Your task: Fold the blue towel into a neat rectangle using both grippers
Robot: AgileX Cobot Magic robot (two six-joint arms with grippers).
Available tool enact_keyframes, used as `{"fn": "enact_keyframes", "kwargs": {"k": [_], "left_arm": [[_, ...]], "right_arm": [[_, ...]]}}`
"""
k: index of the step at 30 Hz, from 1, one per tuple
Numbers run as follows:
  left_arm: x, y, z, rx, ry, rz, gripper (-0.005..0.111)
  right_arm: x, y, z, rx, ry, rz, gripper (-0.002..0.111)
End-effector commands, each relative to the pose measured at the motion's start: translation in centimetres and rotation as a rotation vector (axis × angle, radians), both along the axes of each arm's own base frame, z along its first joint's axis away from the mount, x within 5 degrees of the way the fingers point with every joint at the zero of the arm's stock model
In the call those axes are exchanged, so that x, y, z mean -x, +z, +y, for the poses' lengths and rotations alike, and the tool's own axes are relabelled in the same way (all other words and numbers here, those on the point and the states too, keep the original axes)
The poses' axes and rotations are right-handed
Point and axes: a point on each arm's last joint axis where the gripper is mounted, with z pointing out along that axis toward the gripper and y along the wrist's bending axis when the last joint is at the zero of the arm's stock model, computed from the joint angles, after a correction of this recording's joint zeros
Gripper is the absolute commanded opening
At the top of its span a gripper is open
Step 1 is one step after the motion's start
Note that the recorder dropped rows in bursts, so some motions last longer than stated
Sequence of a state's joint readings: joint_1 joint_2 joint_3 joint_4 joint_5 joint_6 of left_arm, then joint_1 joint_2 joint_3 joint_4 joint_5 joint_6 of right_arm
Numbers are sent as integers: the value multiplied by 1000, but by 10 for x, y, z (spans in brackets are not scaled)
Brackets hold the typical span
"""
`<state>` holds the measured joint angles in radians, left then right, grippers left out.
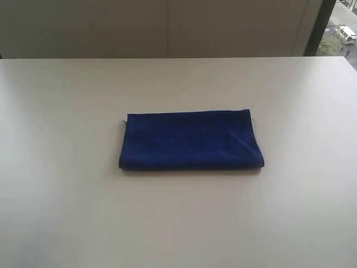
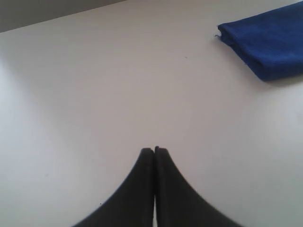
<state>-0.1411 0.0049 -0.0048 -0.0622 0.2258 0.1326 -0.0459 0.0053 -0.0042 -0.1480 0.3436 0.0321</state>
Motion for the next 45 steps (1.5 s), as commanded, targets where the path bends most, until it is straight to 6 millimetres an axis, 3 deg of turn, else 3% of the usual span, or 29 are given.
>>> {"fn": "enact_keyframes", "kwargs": {"k": [1, 13, 45], "left_arm": [[0, -1, 0, 5, -5, -1, 0], [0, -1, -1, 142, 44, 21, 0], [0, -1, -1, 142, 44, 21, 0]], "right_arm": [[0, 0, 0, 10, 9, -9, 0], [0, 0, 0, 10, 9, -9, 0], [0, 0, 0, 10, 9, -9, 0]]}}
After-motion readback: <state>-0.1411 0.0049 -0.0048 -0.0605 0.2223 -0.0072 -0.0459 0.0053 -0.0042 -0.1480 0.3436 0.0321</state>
